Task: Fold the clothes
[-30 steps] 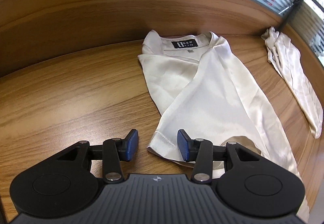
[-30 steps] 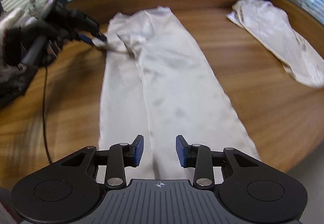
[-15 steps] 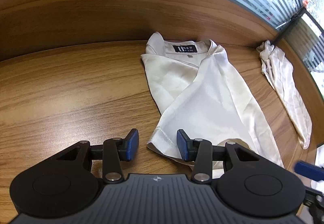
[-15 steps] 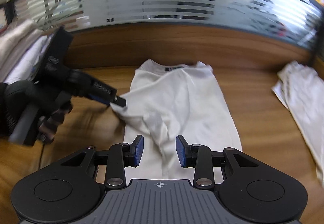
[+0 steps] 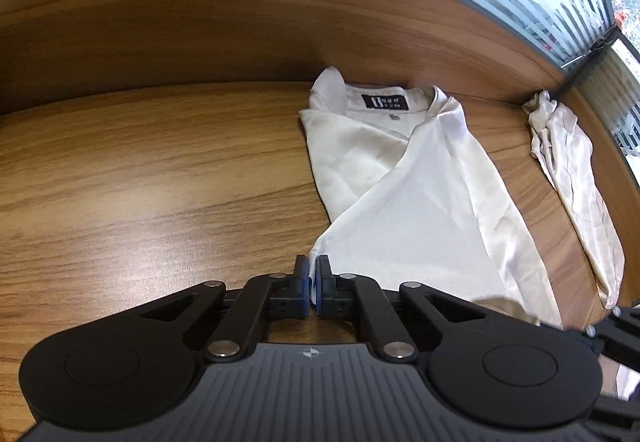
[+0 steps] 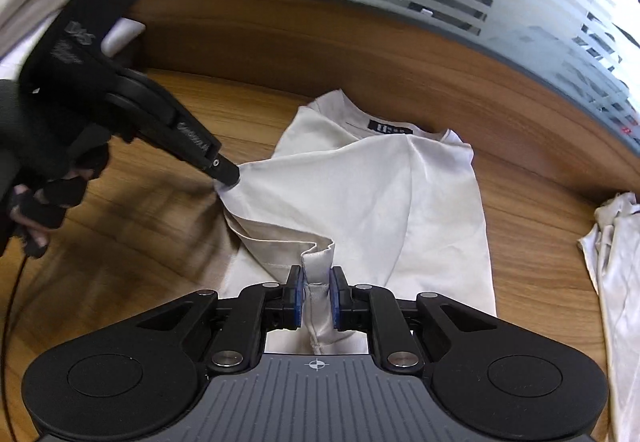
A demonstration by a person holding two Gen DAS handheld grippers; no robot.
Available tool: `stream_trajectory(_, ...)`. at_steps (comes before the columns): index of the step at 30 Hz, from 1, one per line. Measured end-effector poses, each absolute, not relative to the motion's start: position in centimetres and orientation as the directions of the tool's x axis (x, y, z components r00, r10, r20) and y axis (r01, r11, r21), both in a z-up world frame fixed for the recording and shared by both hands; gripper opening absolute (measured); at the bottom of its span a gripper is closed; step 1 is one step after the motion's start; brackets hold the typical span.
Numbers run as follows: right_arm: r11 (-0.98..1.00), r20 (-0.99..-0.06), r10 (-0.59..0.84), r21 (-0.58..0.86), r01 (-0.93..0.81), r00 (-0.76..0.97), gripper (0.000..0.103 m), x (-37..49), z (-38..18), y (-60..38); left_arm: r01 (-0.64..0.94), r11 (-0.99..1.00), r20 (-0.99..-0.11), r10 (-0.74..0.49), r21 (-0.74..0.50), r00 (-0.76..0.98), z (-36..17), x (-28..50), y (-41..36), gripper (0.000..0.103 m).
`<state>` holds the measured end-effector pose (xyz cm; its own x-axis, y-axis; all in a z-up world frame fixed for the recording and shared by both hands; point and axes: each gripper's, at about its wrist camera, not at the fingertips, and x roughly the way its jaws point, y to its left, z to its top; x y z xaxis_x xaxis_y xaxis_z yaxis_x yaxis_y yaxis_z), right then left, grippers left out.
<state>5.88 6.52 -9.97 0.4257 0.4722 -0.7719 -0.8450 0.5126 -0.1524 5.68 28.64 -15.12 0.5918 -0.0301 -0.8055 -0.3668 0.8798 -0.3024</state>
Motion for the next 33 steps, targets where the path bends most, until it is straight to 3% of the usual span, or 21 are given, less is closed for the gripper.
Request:
stream_trajectory(10, 0.281, -0.778, 0.517, -0.242, -0.929, 0.359, 0.017, 2.5, -11.3, 4.4, -0.305, 0.884, -0.733, -0.060, -0.354, 0.677, -10.4, 7.5, 26.9, 0.002)
stream_trajectory(16, 0.401, -0.745, 0.547, -0.166, -0.901, 0.380, 0.019, 2.6, -10.5, 2.4, -0.162, 0.914, -0.709, -0.166, -0.371, 0.685, -7.4, 9.8, 22.6, 0.002)
stream_trajectory(19, 0.476, -0.724, 0.559, -0.119, -0.871, 0.404, 0.025, 2.6, -9.5, 1.0, -0.087, 0.938, -0.715, -0.194, -0.336, 0.672, -6.7, 10.8, 19.9, 0.002)
stream_trajectory(28, 0.656, -0.708, 0.533, 0.001, -0.755, 0.463, 0.025, 1.4, -8.2, -3.6, 0.036, 0.953, -0.754, -0.262, -0.302, 0.602, -8.4, 14.9, 12.5, 0.002)
stream_trajectory(30, 0.682, -0.718, 0.510, 0.003, -0.731, 0.473, 0.025, 1.3, -8.5, -4.4, 0.065, 0.951, -0.762, -0.281, -0.301, 0.584, -9.3, 15.5, 11.0, 0.007)
stream_trajectory(31, 0.694, -0.724, 0.499, 0.005, -0.719, 0.477, 0.025, 1.2, -8.7, -4.9, 0.076, 0.951, -0.764, -0.287, -0.299, 0.578, -9.8, 15.7, 10.5, 0.020)
stream_trajectory(33, 0.714, -0.733, 0.481, 0.008, -0.700, 0.482, 0.025, 1.0, -8.9, -5.6, 0.109, 0.955, -0.762, -0.287, -0.277, 0.580, -10.1, 15.3, 9.3, 0.035)
